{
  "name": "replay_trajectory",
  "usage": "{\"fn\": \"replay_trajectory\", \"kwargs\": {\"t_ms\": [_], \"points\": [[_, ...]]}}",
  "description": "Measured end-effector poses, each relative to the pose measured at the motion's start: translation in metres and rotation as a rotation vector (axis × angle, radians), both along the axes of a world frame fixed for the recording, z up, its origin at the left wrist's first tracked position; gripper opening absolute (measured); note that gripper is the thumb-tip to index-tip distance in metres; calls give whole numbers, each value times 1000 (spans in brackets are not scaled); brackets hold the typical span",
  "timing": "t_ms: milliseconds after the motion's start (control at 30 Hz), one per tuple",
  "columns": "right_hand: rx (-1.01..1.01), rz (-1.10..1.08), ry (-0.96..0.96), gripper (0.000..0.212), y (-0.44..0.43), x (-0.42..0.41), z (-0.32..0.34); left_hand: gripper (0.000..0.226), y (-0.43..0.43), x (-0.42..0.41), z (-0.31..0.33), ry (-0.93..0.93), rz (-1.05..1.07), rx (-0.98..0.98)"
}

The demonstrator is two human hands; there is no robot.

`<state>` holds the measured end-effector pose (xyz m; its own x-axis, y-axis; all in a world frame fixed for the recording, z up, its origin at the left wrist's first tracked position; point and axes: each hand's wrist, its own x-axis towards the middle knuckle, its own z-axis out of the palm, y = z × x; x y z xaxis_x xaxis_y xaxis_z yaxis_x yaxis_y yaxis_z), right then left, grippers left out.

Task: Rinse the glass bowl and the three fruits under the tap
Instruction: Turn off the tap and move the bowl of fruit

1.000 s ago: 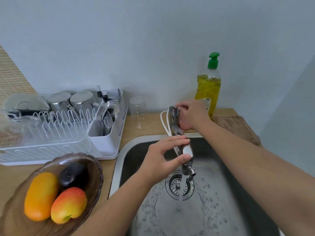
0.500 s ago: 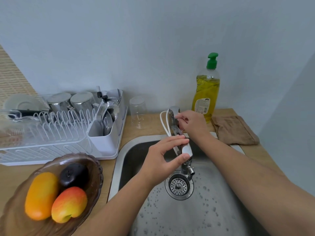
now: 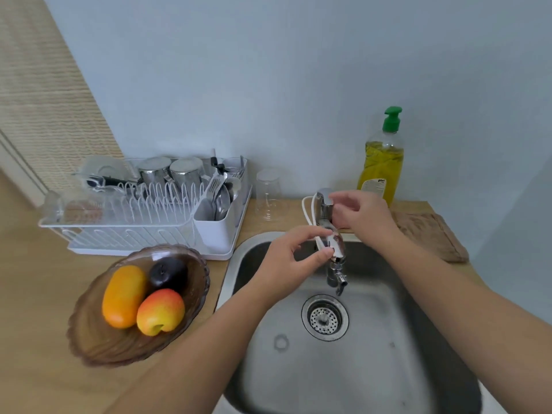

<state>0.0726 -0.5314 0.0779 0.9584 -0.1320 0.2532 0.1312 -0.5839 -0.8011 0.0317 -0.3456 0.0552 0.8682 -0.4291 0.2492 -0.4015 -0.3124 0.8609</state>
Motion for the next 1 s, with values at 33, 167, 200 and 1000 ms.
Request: {"fn": "replay_trajectory", "kwargs": {"t_ms": [33,167,200,1000], "points": [[67,17,-33,21,8,-7,8,27,9,-4,3,-19,51,-10],[154,108,-172,19,49,-40,33,26,57,-17,4,-62,246,55],[153,144,-196,19,63,-48,38,25,72,-21,2,-62,292,66],[-109,69,391,60,265,-55,-93,55,344,-12,-77,256,659,512]]}}
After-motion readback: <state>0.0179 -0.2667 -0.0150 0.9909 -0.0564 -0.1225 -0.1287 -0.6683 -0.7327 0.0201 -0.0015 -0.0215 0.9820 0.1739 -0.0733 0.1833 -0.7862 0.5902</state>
